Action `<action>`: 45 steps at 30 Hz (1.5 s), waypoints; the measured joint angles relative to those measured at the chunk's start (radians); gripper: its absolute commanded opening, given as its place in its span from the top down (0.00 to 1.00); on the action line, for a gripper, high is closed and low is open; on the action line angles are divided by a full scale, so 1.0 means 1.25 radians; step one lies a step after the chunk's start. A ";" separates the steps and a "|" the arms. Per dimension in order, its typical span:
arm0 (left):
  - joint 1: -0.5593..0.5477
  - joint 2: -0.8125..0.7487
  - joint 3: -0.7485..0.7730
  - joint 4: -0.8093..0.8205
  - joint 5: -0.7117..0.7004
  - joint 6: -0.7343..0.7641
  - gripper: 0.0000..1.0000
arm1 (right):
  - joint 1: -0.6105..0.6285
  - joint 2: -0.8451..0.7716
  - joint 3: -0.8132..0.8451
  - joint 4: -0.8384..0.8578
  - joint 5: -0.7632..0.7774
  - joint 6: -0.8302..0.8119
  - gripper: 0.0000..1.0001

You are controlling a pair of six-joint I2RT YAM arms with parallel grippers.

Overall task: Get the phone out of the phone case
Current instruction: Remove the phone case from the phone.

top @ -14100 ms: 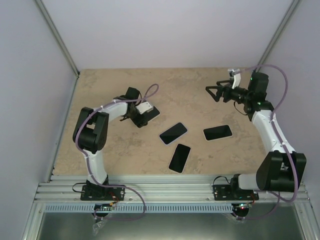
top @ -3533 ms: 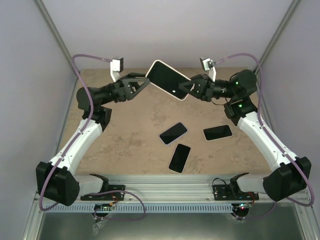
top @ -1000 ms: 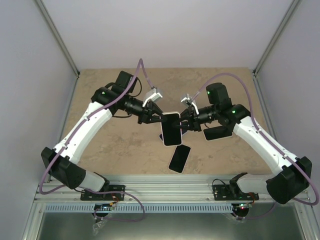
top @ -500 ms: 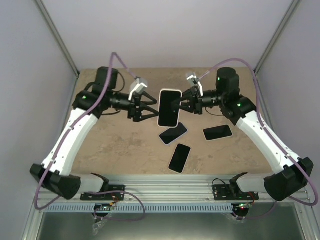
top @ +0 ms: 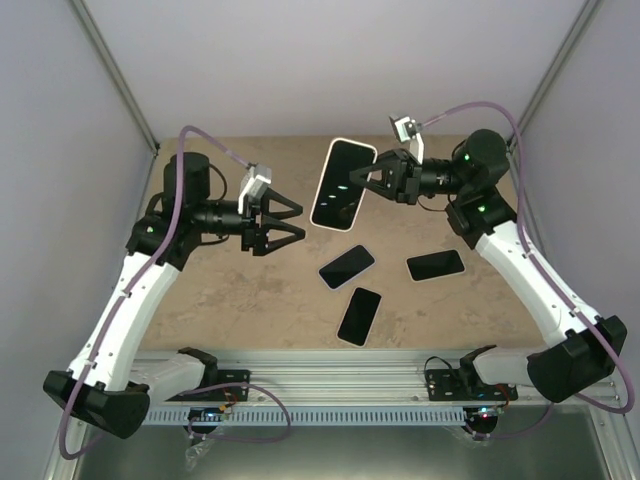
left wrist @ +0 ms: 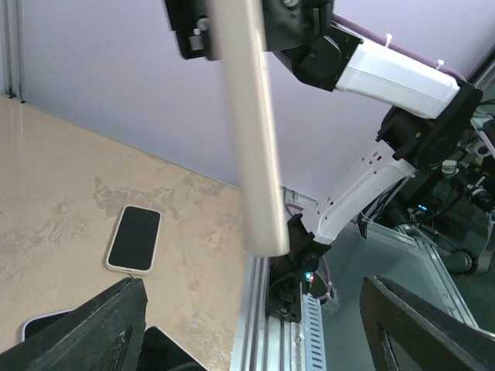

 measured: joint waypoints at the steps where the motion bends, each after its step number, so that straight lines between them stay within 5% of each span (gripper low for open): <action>1: 0.004 0.000 -0.013 0.020 0.006 -0.022 0.25 | 0.000 -0.001 -0.004 0.031 -0.003 0.026 0.99; 7: 0.023 -0.005 -0.053 0.106 0.035 -0.096 0.27 | 0.000 -0.001 -0.018 0.097 -0.024 0.110 0.99; 24: 0.016 -0.031 -0.110 0.275 0.025 -0.226 0.45 | 0.000 0.012 -0.014 0.061 0.042 0.094 1.00; 45: 0.008 -0.009 -0.133 0.359 -0.007 -0.313 0.69 | 0.002 0.015 -0.016 0.059 0.047 0.092 1.00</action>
